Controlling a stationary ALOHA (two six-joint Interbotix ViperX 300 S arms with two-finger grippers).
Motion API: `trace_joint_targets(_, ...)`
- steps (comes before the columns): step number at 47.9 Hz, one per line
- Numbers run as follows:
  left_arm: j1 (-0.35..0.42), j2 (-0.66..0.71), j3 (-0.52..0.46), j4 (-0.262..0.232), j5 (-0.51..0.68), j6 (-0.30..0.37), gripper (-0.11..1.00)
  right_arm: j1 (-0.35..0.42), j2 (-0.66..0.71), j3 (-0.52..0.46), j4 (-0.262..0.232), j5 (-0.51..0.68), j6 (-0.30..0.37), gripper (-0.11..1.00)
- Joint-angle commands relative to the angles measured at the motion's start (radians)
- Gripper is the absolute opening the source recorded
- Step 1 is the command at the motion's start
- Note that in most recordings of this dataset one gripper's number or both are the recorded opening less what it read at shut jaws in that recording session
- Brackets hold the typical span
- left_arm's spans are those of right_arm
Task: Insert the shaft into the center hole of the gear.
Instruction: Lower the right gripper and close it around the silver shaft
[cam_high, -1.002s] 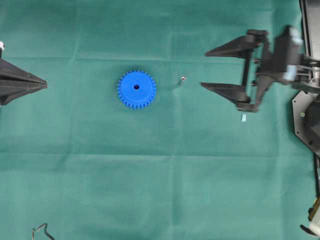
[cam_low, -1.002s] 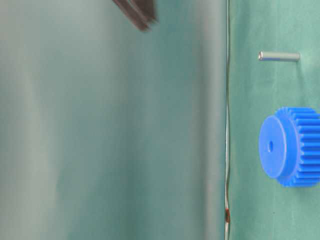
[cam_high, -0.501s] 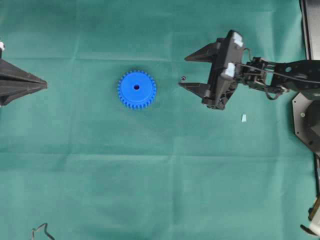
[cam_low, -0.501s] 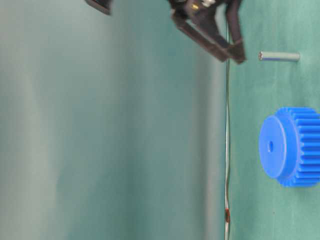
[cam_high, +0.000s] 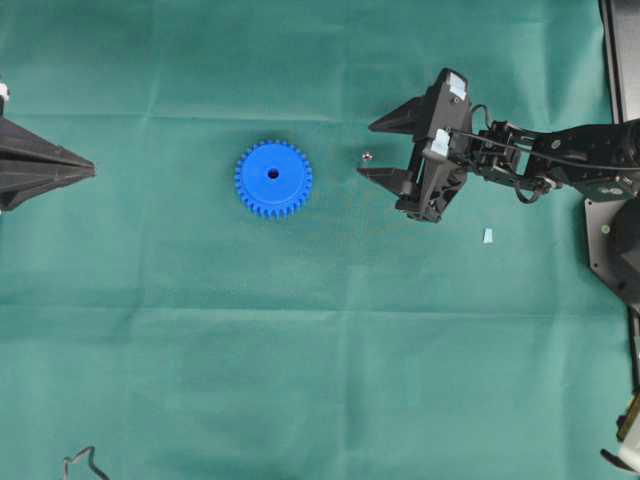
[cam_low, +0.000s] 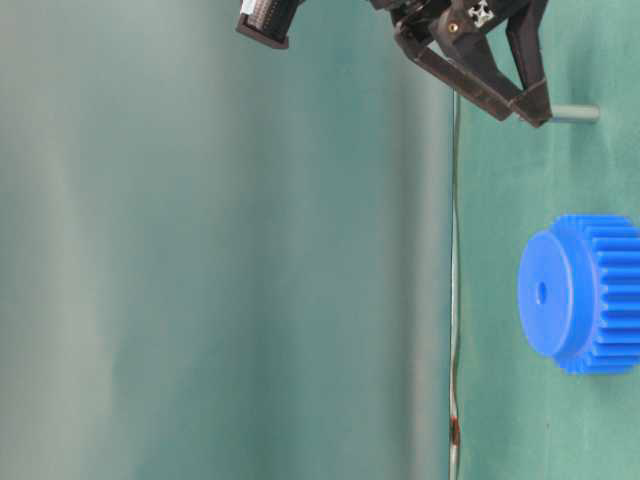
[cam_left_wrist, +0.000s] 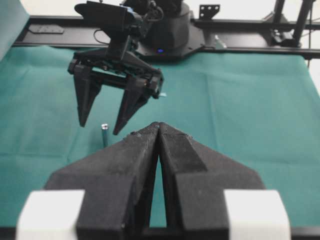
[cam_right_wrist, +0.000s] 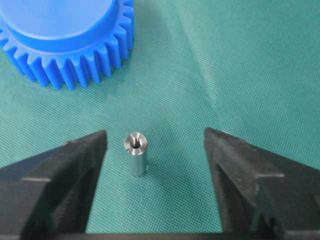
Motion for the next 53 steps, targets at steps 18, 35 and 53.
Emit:
trace_joint_targets(18, -0.002, 0.008, -0.025, 0.002, 0.002, 0.002, 0.00, 0.020, -0.011, -0.009, -0.009, 0.002, -0.003, 0.16)
trace_joint_targets(35, -0.002, 0.008, -0.025, 0.002, 0.008, 0.000, 0.00, 0.015, -0.106, -0.025, -0.008, 0.075, -0.006, 0.16)
trace_joint_targets(53, -0.002, 0.008, -0.025, 0.002, 0.006, -0.002, 0.00, 0.011, -0.304, -0.064, -0.009, 0.334, -0.040, 0.16)
